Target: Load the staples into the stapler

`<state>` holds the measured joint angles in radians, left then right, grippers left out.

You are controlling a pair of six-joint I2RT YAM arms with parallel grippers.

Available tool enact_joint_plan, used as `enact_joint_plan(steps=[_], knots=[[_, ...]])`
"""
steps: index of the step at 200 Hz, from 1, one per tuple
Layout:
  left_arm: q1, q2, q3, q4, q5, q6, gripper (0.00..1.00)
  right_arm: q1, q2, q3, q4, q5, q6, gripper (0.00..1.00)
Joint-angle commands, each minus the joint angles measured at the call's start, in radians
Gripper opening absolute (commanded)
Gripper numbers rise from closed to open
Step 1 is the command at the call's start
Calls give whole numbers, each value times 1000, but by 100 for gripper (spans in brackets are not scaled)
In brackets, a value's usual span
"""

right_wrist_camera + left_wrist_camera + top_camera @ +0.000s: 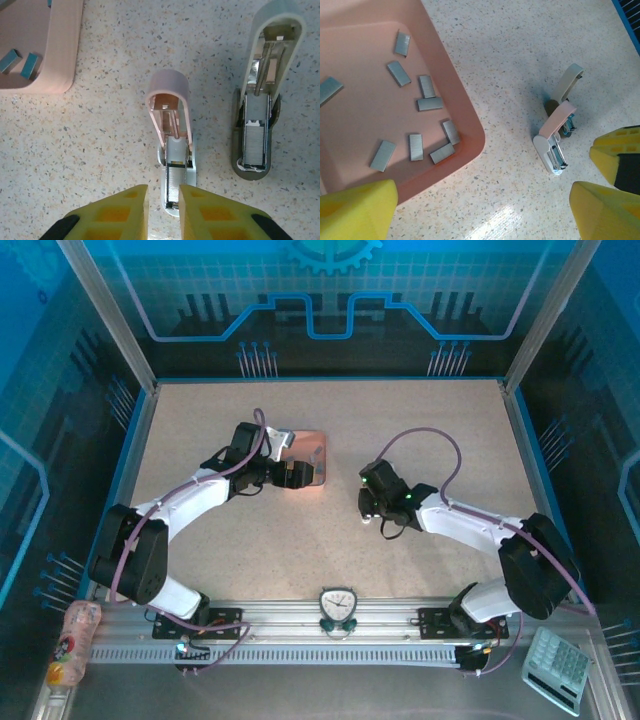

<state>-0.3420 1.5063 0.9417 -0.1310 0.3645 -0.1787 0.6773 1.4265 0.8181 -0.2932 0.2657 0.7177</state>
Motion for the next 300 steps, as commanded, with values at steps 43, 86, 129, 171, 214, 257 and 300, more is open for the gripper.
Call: enact_joint_plan(steps=[43,86,129,171,214,257,300], knots=[[-21,110,152,33,161,-61,89,-60,-67,-110,23,-193,156,29],[-107,281,319,19,170,-32,82,-96,-153,-304,214,-315,250,30],[-164,413,389,94,205,-98,71,-156,-92,-410,435,-430,290,30],[-206,511,441,107,221,-122,66,-191,39,-412,557,-504,310,25],[-236,579,485,97,245,-128,63,-203,84,-387,570,-501,294,21],[-245,594,489,74,286,-107,55,-209,52,-356,455,-478,254,21],[-250,558,432,74,354,-53,51,-230,-11,-342,358,-463,214,21]])
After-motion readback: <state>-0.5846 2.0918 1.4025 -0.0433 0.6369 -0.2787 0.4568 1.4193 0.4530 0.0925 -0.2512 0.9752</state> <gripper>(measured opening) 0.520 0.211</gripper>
